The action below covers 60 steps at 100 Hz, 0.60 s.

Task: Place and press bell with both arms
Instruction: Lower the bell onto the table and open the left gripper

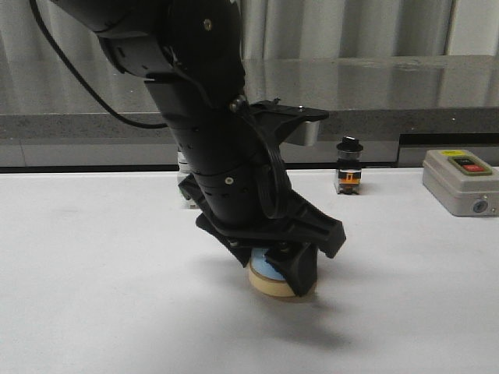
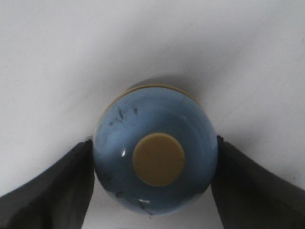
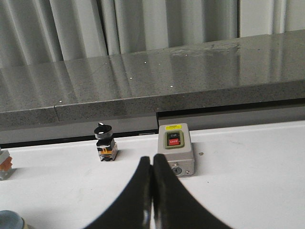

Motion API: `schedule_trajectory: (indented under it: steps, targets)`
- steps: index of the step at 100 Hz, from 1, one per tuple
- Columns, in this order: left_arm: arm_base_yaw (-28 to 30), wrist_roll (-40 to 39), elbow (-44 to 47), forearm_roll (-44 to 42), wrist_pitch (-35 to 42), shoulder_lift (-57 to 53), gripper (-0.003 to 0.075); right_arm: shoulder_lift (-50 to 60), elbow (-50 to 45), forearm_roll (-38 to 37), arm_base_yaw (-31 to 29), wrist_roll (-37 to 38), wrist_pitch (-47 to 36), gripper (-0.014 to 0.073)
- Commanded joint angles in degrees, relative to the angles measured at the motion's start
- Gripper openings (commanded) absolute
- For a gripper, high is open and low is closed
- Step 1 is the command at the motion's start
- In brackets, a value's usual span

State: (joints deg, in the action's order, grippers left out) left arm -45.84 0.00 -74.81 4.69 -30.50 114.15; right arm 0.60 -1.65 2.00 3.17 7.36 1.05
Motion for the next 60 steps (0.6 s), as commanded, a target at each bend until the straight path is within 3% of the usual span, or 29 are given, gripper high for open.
schedule_trajectory:
  steps: [1, 25, 60]
  targets:
    - [-0.45, 0.0, -1.25, 0.73, 1.75, -2.91, 0.0312, 0.91, 1.15, -0.37, -0.23, -0.18, -4.8, -0.0064]
    - [-0.45, 0.0, -1.25, 0.73, 1.4, -2.91, 0.0671, 0.91, 1.15, -0.37, -0.23, -0.18, -4.8, -0.0064]
    - [0.45, 0.0, -1.2, 0.6, -1.12, -7.16, 0.0689, 0.91, 1.15, -0.37, -0.23, -0.18, -4.8, -0.0064]
